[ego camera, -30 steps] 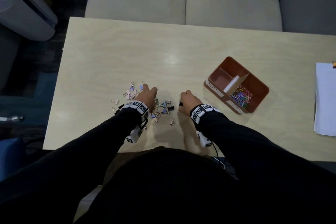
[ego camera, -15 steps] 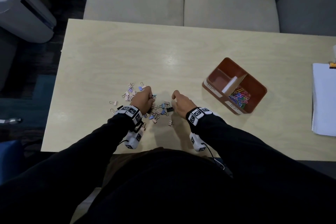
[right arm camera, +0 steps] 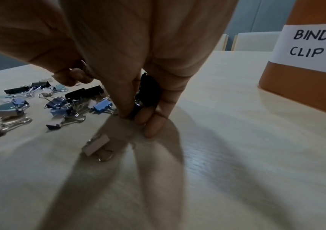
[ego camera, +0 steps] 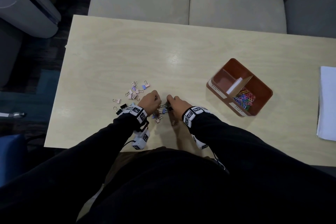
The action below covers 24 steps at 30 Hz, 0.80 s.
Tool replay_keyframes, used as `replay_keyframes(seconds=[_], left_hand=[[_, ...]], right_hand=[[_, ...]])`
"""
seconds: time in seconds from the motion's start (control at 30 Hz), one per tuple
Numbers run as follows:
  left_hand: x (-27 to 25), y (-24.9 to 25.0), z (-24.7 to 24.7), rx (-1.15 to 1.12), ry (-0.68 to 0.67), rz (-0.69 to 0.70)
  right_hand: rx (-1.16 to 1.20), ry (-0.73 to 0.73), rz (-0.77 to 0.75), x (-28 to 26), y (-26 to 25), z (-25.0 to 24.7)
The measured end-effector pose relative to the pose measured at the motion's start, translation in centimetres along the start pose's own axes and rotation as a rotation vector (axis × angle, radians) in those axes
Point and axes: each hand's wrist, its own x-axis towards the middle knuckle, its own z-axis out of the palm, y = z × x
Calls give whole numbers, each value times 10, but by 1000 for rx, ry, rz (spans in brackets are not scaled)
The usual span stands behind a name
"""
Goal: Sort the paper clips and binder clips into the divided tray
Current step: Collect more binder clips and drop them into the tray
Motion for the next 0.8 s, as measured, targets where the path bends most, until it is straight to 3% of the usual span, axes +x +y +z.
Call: replay_keyframes(seconds=[0.17,0.37,0.6,0.8], left_hand=[[7,-2,15,264,-13,150],[14,-2,23,454,-99,197],[20,14,22,383,-42,213],[26,58,20,315,3,338]], right_hand=[[59,22,43,1,4,1],[110,78,59,-8,14,-1],[195,199,78,-26,26,-23],[297,373,95,-55,48,-60]])
